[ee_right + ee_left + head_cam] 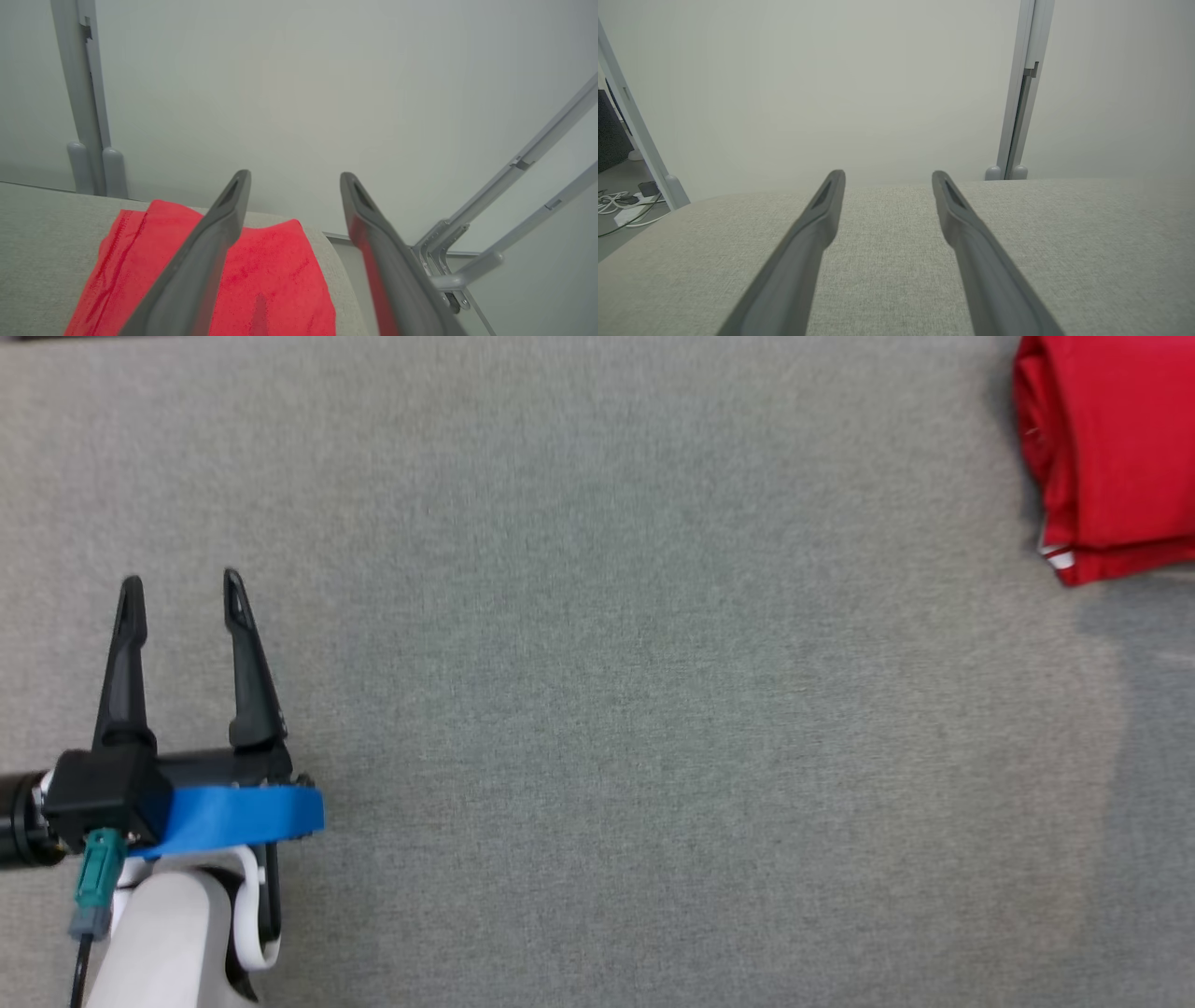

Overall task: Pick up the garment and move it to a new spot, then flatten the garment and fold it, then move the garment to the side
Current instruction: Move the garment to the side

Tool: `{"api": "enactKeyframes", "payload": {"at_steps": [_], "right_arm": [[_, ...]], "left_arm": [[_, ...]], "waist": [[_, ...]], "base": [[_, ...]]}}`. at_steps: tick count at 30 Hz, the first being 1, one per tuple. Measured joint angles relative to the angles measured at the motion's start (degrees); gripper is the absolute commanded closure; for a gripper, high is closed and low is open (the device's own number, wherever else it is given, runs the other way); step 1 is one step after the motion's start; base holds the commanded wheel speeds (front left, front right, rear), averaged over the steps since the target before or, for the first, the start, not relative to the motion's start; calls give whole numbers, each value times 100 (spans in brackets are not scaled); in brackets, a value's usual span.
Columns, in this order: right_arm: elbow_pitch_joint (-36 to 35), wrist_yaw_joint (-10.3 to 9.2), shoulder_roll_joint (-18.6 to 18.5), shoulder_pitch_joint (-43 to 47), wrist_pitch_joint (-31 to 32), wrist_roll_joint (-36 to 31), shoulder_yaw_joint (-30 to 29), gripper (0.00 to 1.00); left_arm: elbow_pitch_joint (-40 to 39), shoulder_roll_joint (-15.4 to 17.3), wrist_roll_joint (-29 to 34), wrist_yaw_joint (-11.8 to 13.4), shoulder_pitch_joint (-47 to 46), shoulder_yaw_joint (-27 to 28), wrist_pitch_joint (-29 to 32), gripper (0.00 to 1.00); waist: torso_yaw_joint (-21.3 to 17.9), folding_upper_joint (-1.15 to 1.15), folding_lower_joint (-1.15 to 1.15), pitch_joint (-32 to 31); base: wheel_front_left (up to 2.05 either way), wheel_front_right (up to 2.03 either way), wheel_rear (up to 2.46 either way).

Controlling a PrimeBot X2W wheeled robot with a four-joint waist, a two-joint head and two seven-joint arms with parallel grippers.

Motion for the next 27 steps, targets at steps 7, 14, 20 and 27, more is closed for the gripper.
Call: {"api": "enactKeyframes", "payload": {"at_steps": [7,14,20,27], "right_arm": [[-1466,0,597,899,-22,38,-99,0],[-2339,0,1444,1988,-23,58,-127,0],[-2736,0,1922,2727,-23,-76,-105,0],[-3145,0,2236,3645,-23,-186,-179,0]], "left_arm": [[96,3,-101,-1,448,34,-9,0],[246,-16,-204,-31,793,24,-18,0],[427,-15,-293,-99,970,-1,-16,0],[632,-34,-390,-122,1198,-75,-4,0]], "waist": [[-47,0,0,-675],[-65,0,-1,-1260],[-23,0,0,-1668],[41,0,0,-2020]], "base": [[0,0,0],[0,0,0],[0,0,0],[0,0,0]]}}
